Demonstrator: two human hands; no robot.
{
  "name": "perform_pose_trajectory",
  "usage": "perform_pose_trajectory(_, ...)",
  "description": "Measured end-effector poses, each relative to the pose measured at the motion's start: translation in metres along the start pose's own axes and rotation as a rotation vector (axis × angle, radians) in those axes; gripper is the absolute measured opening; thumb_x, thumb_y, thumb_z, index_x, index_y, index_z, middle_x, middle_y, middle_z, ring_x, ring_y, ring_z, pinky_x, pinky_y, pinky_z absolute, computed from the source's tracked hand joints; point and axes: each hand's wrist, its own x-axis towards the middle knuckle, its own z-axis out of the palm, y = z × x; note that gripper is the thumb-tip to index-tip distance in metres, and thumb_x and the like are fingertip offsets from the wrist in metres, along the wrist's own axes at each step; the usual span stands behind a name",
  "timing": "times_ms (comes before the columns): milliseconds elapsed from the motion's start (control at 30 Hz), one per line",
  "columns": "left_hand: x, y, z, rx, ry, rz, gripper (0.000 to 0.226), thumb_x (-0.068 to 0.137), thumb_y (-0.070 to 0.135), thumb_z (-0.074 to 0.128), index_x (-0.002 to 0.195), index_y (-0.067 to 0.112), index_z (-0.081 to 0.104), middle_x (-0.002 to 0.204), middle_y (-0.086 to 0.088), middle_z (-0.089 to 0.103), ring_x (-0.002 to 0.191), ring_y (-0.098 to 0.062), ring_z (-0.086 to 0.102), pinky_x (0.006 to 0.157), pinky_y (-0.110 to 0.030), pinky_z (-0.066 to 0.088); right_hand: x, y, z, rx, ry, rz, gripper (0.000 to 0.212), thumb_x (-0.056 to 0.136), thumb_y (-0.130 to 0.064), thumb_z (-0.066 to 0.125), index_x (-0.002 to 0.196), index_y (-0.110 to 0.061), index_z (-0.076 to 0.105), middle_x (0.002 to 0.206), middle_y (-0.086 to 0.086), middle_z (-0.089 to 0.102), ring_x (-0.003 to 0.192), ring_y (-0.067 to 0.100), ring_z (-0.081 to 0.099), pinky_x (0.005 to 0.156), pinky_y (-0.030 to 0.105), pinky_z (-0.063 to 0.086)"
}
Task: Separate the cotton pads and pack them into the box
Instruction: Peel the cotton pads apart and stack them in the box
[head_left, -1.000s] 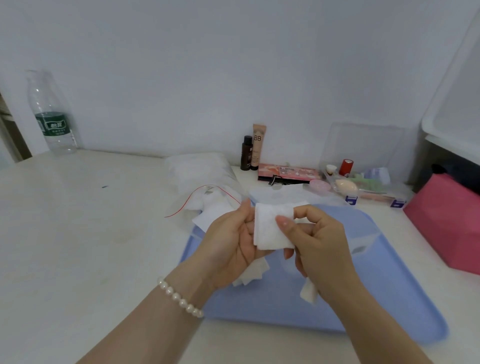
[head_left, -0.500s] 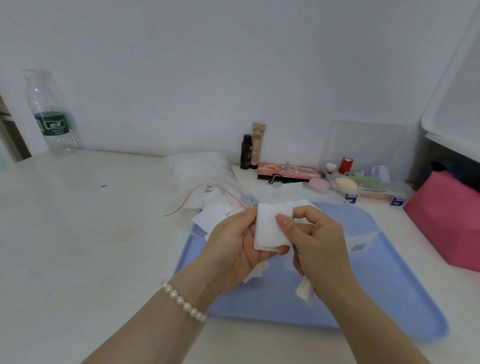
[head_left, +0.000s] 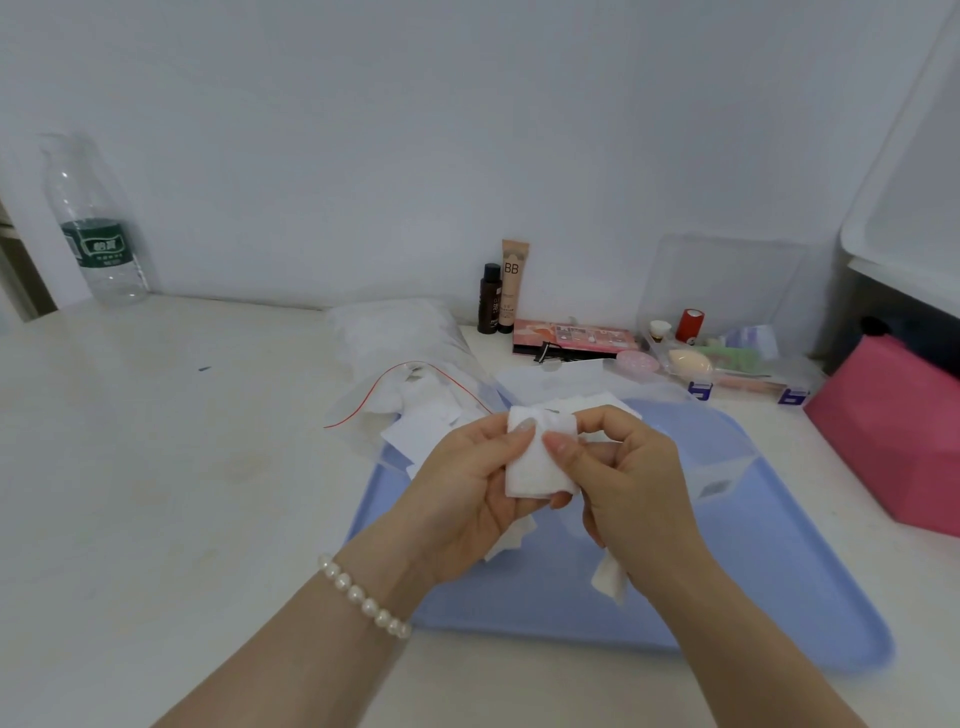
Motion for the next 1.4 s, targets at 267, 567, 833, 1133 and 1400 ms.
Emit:
perform_pose_trajectory(267, 0.001, -0.002, -0.001, 0.011, -0.012, -0.001, 0.03, 0.095, 0.009, 0.042, 0.118, -0.005, 0.056, 0.109, -0.023, 0.066, 0.085, -0.027, 0.064, 0.064, -0.029, 0.055, 0.002, 0.005, -0.001, -0.056, 0.009, -0.018, 0.007, 0.087, -0.005, 0.06, 0.081, -0.002, 0.06, 0.046, 0.016, 0.054, 0.027, 0.004, 0.045, 0.035, 0.009, 0.033)
perform_pose_trajectory(567, 0.001, -0.005, -0.001, 0.198, 0.051, 0.032, 0.023, 0.096, 0.004, 0.043, 0.111, 0.005, 0.06, 0.095, -0.009, 0.071, 0.081, -0.013, 0.069, 0.064, -0.022, 0.056, 0.005, -0.008, -0.005, 0.208, 0.254, -0.102, 0.016, 0.093, -0.016, 0.052, 0.077, -0.014, 0.057, 0.043, 0.005, 0.046, 0.031, 0.006, 0.031, 0.035, 0.014, 0.027)
perform_pose_trajectory(833, -0.003, -0.008, 0.004, 0.23, -0.018, -0.014, 0.018, 0.093, 0.013, 0.048, 0.1, 0.009, 0.064, 0.084, -0.002, 0.072, 0.074, -0.01, 0.068, 0.061, -0.023, 0.054, 0.017, -0.006, 0.007, 0.289, 0.05, -0.221, 0.022, 0.082, -0.022, 0.039, 0.093, -0.026, 0.057, 0.068, 0.005, 0.049, 0.051, 0.011, 0.036, 0.052, 0.02, 0.034)
perform_pose_trajectory(1133, -0.005, -0.005, 0.004, 0.165, -0.059, -0.029, 0.037, 0.068, 0.011, 0.065, 0.103, -0.001, 0.064, 0.092, -0.012, 0.072, 0.08, -0.021, 0.07, 0.067, -0.027, 0.057, 0.016, 0.002, -0.003, 0.156, -0.088, -0.193, 0.055, 0.051, 0.004, 0.033, 0.095, -0.02, 0.055, 0.085, 0.0, 0.057, 0.075, 0.006, 0.055, 0.063, 0.018, 0.046)
perform_pose_trajectory(1400, -0.007, 0.001, 0.002, 0.101, -0.096, -0.061, 0.027, 0.082, 0.002, 0.053, 0.107, -0.001, 0.061, 0.1, -0.016, 0.071, 0.088, -0.029, 0.07, 0.07, -0.03, 0.059, 0.016, -0.004, -0.034, 0.12, -0.318, -0.147, 0.056, 0.05, 0.005, 0.04, 0.087, -0.022, 0.071, 0.092, -0.002, 0.07, 0.089, 0.014, 0.065, 0.068, 0.026, 0.055)
